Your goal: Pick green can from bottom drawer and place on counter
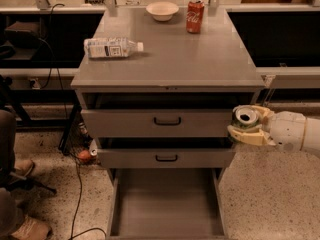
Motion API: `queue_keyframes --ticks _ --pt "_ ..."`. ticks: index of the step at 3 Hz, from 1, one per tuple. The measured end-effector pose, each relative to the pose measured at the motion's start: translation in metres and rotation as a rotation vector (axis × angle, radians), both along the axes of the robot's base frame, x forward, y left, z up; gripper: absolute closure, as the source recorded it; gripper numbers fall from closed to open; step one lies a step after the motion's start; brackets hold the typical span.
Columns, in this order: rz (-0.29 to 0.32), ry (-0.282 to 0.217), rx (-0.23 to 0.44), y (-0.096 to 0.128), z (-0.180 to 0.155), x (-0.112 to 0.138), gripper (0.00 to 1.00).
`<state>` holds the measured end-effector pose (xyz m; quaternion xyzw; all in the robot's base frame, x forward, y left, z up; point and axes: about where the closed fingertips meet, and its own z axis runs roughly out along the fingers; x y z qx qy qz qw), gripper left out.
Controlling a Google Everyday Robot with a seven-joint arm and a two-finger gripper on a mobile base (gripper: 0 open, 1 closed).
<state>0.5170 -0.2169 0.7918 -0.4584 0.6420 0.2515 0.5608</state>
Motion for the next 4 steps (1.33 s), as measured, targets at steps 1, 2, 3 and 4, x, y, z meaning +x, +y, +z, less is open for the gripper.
queue_keyframes --ticks 1,2,3,4 --pt "-0.02 0.005 0.031 -0.009 0.032 0.008 1.0" --pt "-0.016 0.003 0.053 -0.017 0.082 0.02 1.0" --pt "-0.01 0.049 0.048 -0.01 0.124 0.069 1.0" --pt "0.02 0.072 0.043 0.015 0.141 0.126 1.0"
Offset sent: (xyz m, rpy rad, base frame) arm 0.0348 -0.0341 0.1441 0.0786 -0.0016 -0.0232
